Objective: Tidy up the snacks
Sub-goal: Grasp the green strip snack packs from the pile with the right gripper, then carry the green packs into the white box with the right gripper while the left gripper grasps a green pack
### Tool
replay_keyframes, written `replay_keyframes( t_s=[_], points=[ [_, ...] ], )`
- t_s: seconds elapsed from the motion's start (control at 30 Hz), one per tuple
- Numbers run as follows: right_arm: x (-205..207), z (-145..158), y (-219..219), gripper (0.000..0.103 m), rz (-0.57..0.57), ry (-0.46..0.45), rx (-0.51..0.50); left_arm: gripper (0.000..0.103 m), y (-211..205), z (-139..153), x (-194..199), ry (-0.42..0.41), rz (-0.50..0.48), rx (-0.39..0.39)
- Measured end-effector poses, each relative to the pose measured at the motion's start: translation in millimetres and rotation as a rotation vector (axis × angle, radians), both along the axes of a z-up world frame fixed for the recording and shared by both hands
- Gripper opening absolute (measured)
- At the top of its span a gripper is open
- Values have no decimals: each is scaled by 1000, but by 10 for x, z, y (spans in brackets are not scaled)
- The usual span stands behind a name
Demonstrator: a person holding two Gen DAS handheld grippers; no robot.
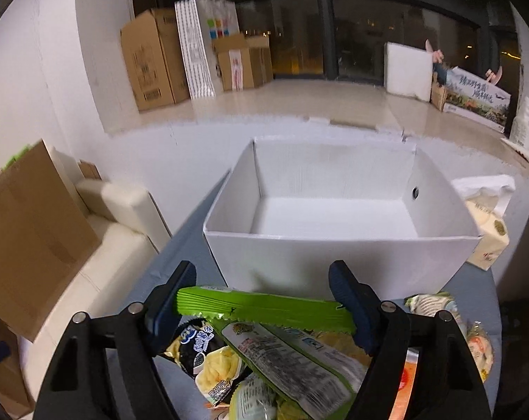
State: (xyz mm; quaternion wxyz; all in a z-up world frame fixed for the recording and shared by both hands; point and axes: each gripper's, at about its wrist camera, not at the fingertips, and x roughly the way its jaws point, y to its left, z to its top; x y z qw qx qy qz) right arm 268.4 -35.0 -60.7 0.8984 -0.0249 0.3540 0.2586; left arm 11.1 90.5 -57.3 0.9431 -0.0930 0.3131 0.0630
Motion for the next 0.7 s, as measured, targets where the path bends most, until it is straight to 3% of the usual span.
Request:
replay_keyframes(
  t_s=[0.23, 0.33, 0.5, 0.7],
  points=[
    [-265, 471, -483, 82, -21, -98, 92, 103, -160, -5, 145, -15, -65, 16],
    [-441, 600, -751, 82, -52, -137, 73, 103, -291, 10, 229, -46, -130, 38],
    [-771, 679, -1271, 82, -121, -184, 49, 103, -614, -7, 470, -87, -209, 174],
    [-1042, 524, -1927, 82, -237, -126, 92, 103, -976, -118, 892, -72, -370, 317]
  ],
)
